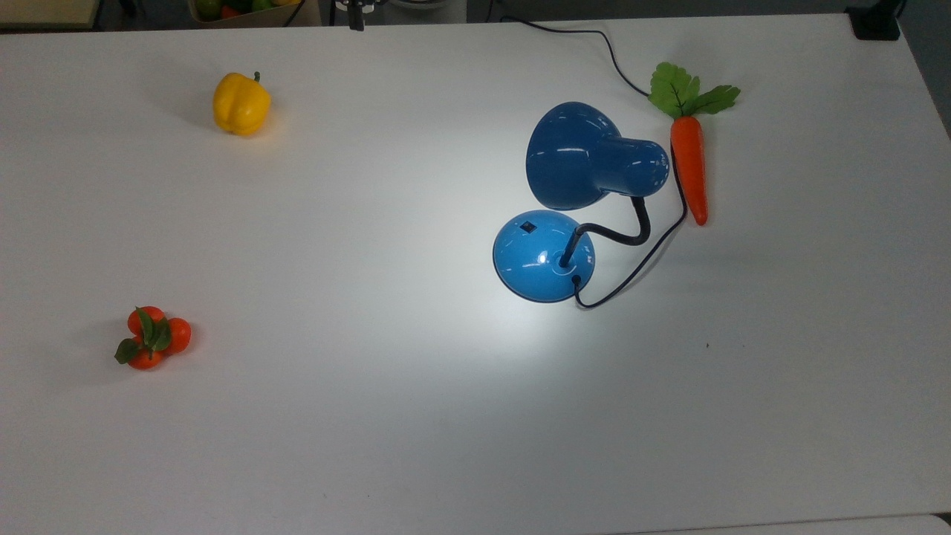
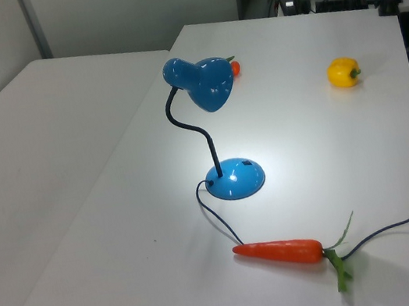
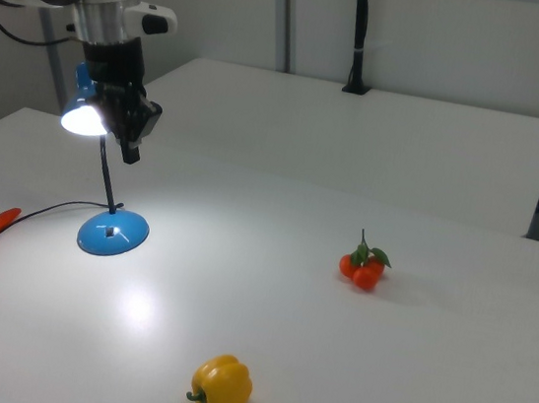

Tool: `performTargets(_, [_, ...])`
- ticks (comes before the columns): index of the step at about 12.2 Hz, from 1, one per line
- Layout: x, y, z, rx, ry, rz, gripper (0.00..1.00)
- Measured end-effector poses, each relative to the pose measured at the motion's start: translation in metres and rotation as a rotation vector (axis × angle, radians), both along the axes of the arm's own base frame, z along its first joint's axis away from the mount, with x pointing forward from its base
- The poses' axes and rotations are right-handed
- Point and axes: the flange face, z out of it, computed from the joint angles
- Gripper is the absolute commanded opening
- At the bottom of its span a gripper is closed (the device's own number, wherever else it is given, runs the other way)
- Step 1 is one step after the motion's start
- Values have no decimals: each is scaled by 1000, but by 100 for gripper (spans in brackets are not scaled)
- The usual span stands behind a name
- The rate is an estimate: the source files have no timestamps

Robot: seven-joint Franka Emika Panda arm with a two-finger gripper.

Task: Turn off lamp
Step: 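Move the gripper over the blue lamp base and lower toward it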

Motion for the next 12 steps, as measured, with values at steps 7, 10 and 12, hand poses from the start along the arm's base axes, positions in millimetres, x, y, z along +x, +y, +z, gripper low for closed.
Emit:
performTargets(7, [19,37,-60,39,5,180,0])
performTargets(10, [28,61,-81,54,-12,296,0])
performTargets(12, [34,72,-97,59,-45,347,0])
